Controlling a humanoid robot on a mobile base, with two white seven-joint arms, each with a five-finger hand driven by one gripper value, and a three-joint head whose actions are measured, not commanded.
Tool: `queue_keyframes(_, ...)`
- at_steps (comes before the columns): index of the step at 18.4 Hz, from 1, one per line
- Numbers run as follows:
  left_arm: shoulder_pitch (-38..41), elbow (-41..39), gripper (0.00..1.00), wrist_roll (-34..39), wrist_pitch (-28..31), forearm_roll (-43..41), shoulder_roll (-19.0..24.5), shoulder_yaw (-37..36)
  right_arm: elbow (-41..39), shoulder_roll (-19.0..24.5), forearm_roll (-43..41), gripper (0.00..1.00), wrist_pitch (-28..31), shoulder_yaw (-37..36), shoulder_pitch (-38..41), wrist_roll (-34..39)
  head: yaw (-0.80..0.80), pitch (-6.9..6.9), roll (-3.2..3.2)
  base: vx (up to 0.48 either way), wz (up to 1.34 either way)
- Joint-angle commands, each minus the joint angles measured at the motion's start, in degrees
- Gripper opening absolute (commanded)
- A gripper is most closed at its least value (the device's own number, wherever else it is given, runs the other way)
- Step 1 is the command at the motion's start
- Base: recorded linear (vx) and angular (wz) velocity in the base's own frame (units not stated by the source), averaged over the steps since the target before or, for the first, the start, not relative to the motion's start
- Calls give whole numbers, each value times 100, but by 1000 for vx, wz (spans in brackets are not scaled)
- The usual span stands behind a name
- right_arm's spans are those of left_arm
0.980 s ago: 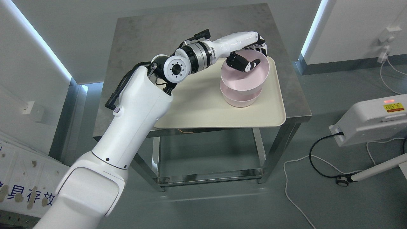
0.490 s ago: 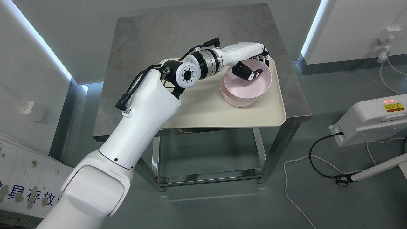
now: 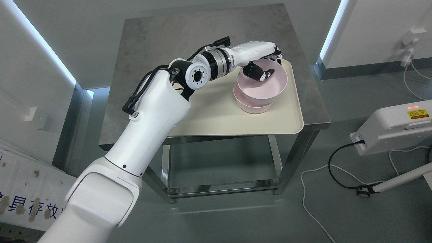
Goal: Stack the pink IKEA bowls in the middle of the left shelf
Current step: 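Release the bowl and move the left hand beside the stacked bowls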
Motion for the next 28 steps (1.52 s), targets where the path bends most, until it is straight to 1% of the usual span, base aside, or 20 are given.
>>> queue_keyframes(1, -29, 182, 3, 1, -3, -55, 60, 114, -100, -100, -9, 100, 5, -26, 0, -4, 0, 0, 0, 0, 0)
queue_keyframes(10, 50, 209, 5, 1, -38, -178, 60, 149, -100, -100, -9, 100, 5, -26, 0, -4, 0, 0, 0, 0, 0)
queue_keyframes(11, 59, 209, 9, 1, -30, -178, 60, 175, -100, -100, -9, 100, 5, -26, 0, -4, 0, 0, 0, 0, 0)
queue_keyframes(12, 68, 209, 25, -7, -29, -178, 60, 175, -100, -100, -9, 100, 5, -26, 0, -4, 0, 0, 0, 0, 0)
queue_keyframes(13, 68, 200, 49, -7, -29, -178, 60, 210, -100, -100, -9, 100, 5, -26, 0, -4, 0, 0, 0, 0, 0)
queue_keyframes(14, 68, 165, 57, -7, -29, -169, 60, 289, -100, -100, -9, 100, 5, -26, 0, -4, 0, 0, 0, 0, 0)
queue_keyframes(15, 76, 86, 61, -16, -38, -126, 135, 550, -100, -100, -9, 100, 5, -26, 0, -4, 0, 0, 0, 0, 0)
queue_keyframes(16, 103, -45, 62, -42, -38, -99, 118, 953, -100, -100, -9, 100, 5, -26, 0, -4, 0, 0, 0, 0, 0)
queue_keyframes(17, 164, -194, 62, -77, -64, -38, 60, 1532, -100, -100, -9, 100, 5, -26, 0, -4, 0, 0, 0, 0, 0)
queue_keyframes(18, 251, -352, 62, -139, -108, 145, 60, 2329, -100, -100, -9, 100, 5, -26, 0, -4, 0, 0, 0, 0, 0)
queue_keyframes(19, 313, -528, 62, -235, -135, 504, 60, 2955, -100, -100, -9, 100, 5, -26, 0, -4, 0, 0, 0, 0, 0)
queue_keyframes(20, 383, -669, 62, -236, -196, 960, 60, 3205, -100, -100, -9, 100, 5, -26, 0, -4, 0, 0, 0, 0, 0)
queue_keyframes(22, 856, -1090, 63, -227, -397, 2285, 60, 3443, -100, -100, -9, 100, 5, -26, 0, -4, 0, 0, 0, 0, 0)
queue_keyframes(23, 1198, -1388, 65, -218, -590, 2648, 60, 3453, -100, -100, -9, 100, 5, -26, 0, -4, 0, 0, 0, 0, 0)
queue_keyframes(24, 1584, -1661, 69, -236, -844, 2748, 60, 3401, -100, -100, -9, 100, 5, -26, 0, -4, 0, 0, 0, 0, 0)
queue_keyframes(25, 1962, -1916, 75, -262, -1221, 2757, 60, 3253, -100, -100, -9, 100, 5, -26, 0, -4, 0, 0, 0, 0, 0)
queue_keyframes(26, 2271, -2092, 78, -271, -1503, 2749, 60, 3077, -100, -100, -9, 100, 5, -26, 0, -4, 0, 0, 0, 0, 0)
queue_keyframes(28, 2799, -2374, 81, -271, -1760, 2749, 60, 2848, -100, -100, -9, 100, 5, -26, 0, -4, 0, 0, 0, 0, 0)
